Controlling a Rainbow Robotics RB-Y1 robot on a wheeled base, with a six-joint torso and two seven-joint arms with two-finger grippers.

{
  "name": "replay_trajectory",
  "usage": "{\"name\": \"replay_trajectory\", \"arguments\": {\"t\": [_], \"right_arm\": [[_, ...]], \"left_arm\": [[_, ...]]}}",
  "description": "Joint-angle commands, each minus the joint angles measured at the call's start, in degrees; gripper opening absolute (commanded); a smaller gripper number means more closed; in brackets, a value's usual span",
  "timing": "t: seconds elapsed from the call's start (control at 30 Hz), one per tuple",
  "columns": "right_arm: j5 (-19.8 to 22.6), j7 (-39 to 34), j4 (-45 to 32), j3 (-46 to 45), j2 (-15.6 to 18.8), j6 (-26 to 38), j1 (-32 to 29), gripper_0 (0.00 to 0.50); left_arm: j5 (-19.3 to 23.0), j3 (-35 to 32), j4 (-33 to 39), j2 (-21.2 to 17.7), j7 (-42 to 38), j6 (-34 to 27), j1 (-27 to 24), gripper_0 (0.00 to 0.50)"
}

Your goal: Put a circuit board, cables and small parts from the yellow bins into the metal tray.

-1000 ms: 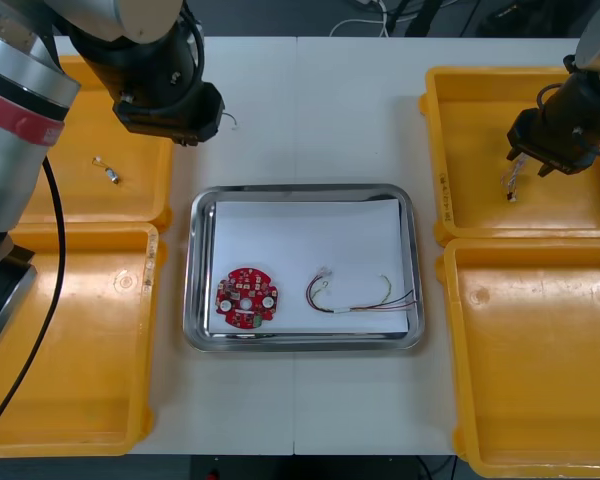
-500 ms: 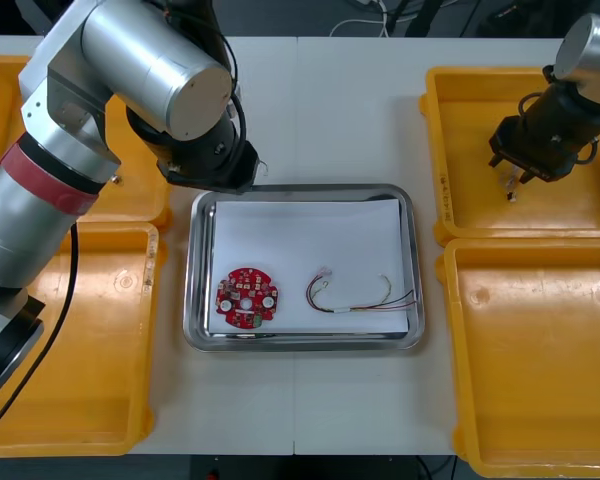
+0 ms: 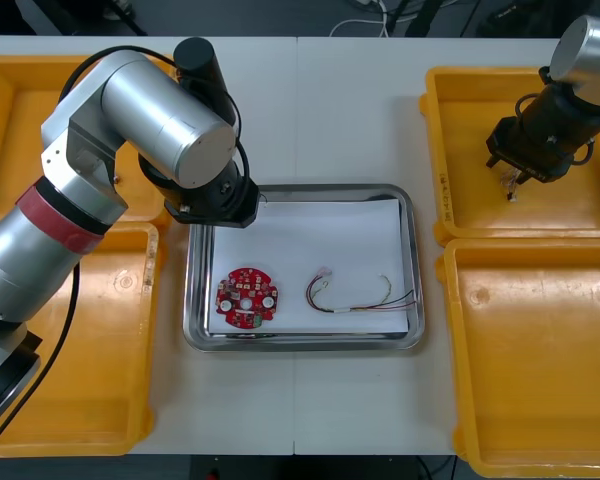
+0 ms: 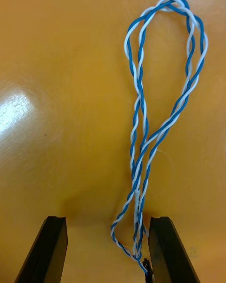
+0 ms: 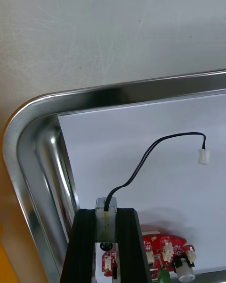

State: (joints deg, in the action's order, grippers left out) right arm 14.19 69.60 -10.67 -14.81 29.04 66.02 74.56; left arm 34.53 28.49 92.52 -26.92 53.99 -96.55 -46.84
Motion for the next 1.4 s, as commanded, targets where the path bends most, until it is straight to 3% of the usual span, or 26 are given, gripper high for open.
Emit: {"name": "replay_trajectory", "arguments": {"t": [0.03, 0.5, 0.8, 0.83, 0.9, 0.93, 1.0, 1.33, 1.4], "right_arm": [[-1.0, -1.75, -0.75, -0.74, 0.58, -0.37, 1.28, 0.5], [-1.71, -1.75, -0.75, -0.66, 0.58, -0.37, 1.46, 0.5], [-2.41, -1.05, 5.57, -0.66, 1.02, -5.02, 3.75, 0.5], [-2.41, -1.05, 5.49, -0.66, 1.02, -5.11, 3.75, 0.5], [-2.5, -1.05, 5.57, -0.66, 1.02, -5.11, 3.75, 0.5], [-2.5, -0.96, 5.57, -0.66, 1.02, -5.11, 3.75, 0.5], [-2.5, -1.05, 5.57, -0.66, 1.02, -5.2, 3.66, 0.5], [-2.41, -0.96, 5.57, -0.66, 1.02, -5.2, 3.39, 0.5], [-2.41, -0.7, 5.49, -0.66, 1.02, -5.2, 3.31, 0.081]], "left_arm": [[-1.66, 2.19, 1.87, 0.38, -1.52, 1.71, 1.23, 0.0], [-0.69, 4.29, -2.61, 0.29, -2.66, 7.42, 1.32, 0.0], [0.01, 4.29, -2.79, 0.03, -2.75, 7.42, 1.32, 0.012], [-0.08, 4.29, -2.7, 0.03, -2.75, 7.42, 1.32, 0.081], [0.01, 4.29, -2.79, -0.06, -3.01, 7.51, 1.32, 0.292], [-0.08, 4.29, -2.79, -0.06, -3.01, 7.51, 1.32, 0.336], [0.01, 4.29, -2.79, -0.06, -3.45, 7.42, 1.32, 0.5], [0.1, 4.29, -1.82, -0.33, -4.95, 7.51, 1.23, 0.5], [0.19, 4.29, -1.38, -0.5, -5.3, 7.42, 1.23, 0.5]]}}
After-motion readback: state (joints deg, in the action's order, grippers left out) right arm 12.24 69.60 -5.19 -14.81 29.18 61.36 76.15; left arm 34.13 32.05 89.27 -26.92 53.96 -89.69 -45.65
